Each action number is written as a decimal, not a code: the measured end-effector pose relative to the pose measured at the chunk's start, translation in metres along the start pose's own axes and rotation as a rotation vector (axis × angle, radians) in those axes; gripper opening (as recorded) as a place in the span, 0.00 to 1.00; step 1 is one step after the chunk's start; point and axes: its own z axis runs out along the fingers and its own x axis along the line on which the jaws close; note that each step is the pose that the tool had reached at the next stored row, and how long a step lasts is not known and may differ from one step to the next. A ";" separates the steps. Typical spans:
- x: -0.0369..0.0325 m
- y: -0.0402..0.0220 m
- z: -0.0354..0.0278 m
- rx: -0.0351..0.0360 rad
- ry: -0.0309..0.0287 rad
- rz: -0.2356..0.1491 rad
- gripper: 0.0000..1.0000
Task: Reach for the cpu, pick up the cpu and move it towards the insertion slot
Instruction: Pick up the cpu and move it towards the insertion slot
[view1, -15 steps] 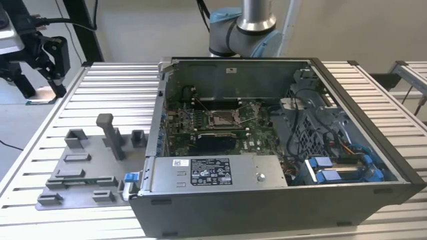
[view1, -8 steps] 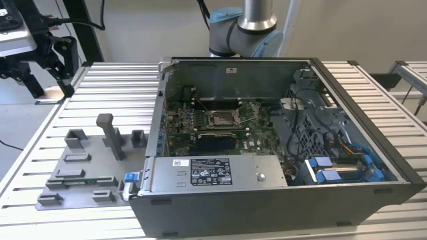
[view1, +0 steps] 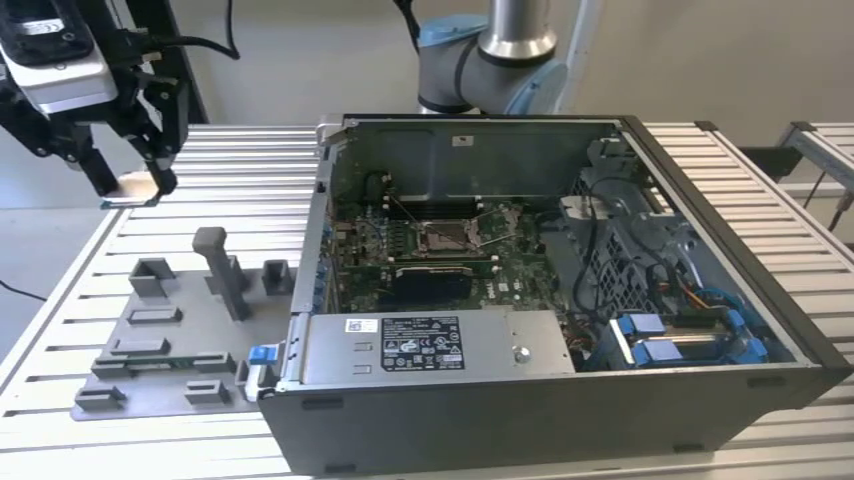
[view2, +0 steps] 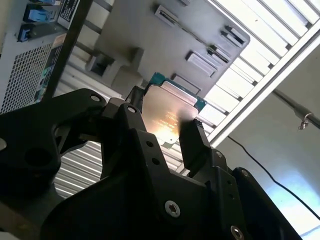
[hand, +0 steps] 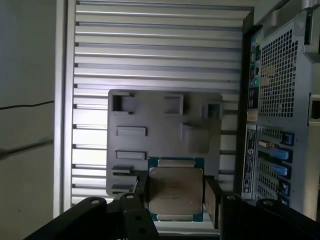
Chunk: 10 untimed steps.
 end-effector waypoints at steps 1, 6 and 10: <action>-0.0034 -0.0001 0.0000 0.0000 0.0001 0.000 0.00; -0.0193 -0.0004 0.0001 0.0000 0.0002 0.000 0.00; -0.0321 -0.0006 0.0002 0.0000 0.0003 0.000 0.00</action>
